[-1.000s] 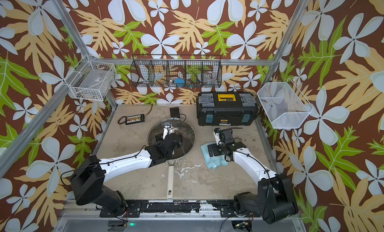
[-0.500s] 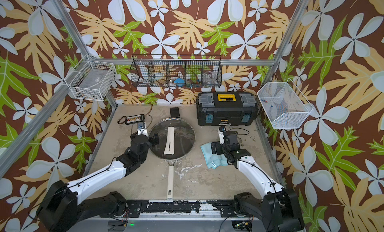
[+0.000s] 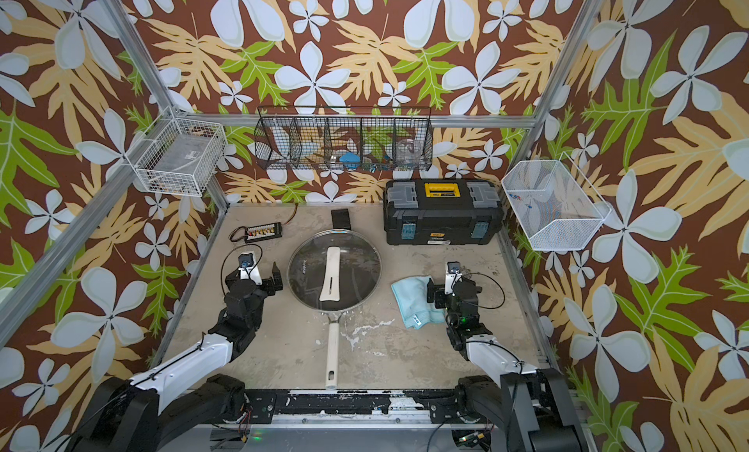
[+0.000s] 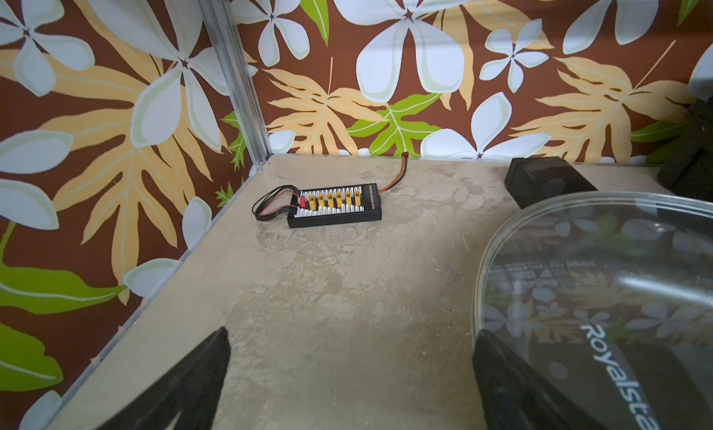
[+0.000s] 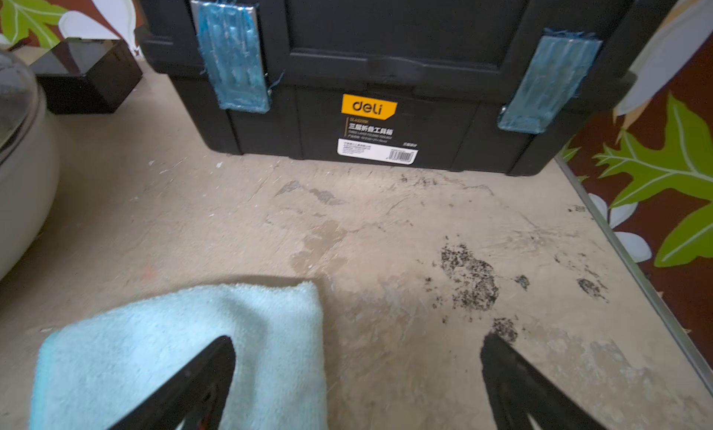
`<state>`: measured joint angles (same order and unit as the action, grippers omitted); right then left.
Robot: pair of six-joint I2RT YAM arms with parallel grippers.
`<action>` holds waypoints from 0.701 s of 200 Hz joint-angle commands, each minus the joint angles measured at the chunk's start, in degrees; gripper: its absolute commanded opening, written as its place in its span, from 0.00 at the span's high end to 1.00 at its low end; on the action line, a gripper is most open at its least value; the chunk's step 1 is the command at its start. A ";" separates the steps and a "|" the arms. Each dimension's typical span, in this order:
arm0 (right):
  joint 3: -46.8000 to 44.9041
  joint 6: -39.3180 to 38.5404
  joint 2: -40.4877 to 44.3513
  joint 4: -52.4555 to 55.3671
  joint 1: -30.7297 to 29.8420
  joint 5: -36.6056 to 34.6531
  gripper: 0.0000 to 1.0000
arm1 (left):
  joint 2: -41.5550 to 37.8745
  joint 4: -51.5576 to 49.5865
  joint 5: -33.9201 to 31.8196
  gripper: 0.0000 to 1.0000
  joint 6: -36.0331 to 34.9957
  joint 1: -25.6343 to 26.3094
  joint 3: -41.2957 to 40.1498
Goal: Wipe the pot lid with a cloth
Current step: Reset both arms
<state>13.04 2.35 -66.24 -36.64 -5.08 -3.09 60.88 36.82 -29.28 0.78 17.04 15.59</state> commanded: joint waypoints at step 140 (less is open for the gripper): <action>-2.29 -2.79 -18.34 -34.28 2.10 0.72 0.00 | 18.75 36.69 10.08 0.00 -1.53 -7.21 -7.93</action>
<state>10.35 -0.25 -84.82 -69.67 -3.05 -2.76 79.09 69.38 -23.29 -3.40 11.64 8.49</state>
